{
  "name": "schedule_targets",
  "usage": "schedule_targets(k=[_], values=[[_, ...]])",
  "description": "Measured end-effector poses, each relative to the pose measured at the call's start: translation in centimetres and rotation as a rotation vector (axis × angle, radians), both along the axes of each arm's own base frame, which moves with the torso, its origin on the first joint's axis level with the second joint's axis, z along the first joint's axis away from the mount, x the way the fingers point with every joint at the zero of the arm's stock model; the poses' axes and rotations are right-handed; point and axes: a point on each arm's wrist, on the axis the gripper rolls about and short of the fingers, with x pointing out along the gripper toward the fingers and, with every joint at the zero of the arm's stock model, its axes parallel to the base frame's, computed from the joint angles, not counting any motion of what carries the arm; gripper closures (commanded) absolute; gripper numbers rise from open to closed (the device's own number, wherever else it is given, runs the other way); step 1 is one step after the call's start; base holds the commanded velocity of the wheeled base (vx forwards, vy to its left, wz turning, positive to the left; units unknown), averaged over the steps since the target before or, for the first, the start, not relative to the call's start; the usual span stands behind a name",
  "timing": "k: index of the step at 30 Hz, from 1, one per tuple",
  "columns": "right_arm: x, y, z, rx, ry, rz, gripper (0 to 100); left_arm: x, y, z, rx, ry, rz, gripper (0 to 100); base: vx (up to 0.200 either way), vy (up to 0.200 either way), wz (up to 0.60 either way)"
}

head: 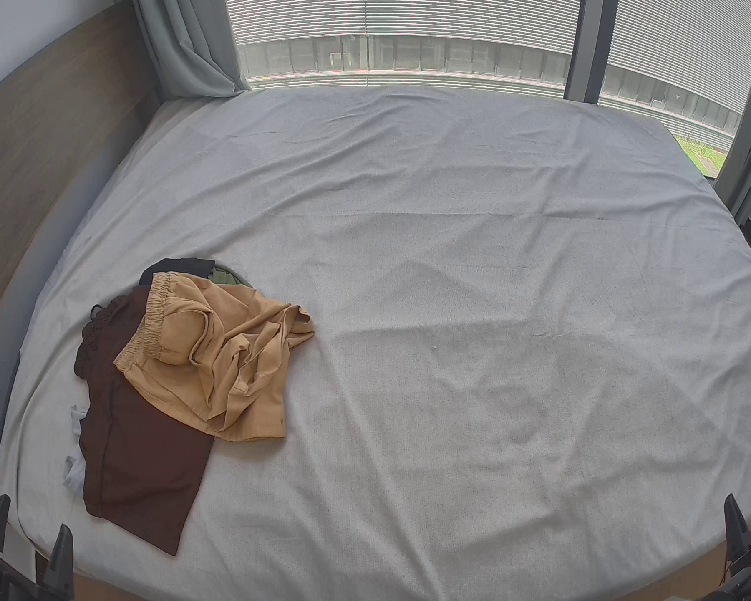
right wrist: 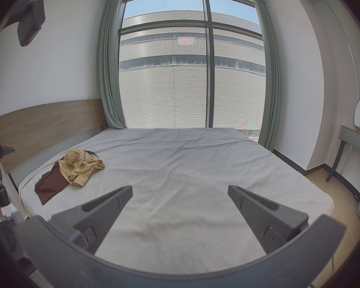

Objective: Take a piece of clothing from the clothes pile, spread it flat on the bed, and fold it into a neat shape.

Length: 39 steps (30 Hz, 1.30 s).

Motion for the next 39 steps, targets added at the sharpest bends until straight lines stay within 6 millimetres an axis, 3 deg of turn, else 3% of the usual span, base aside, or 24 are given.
schedule_targets(k=[11, 16, 25, 39], values=[[0.0, 0.0, 0.0, 0.0, 0.0, 0.0, 0, 0.0, 0.0, 0.4, -0.008, -0.038, 0.001, 0, 0.0, 0.0, 0.0], [0.0, 0.0, 0.0, 0.0, 0.0, 0.0, 0, -0.2, 0.0, 1.4, -0.003, -0.105, 0.006, 0, 0.0, 0.0, 0.0], [0.0, 0.0, 0.0, 0.0, 0.0, 0.0, 0, -0.2, 0.0, 1.4, -0.011, -0.061, -0.036, 0, 0.0, 0.0, 0.0], [0.0, 0.0, 0.0, 0.0, 0.0, 0.0, 0, 0.2, -0.2, 3.8, -0.034, -0.044, -0.127, 0, 0.0, 0.0, 0.0]])
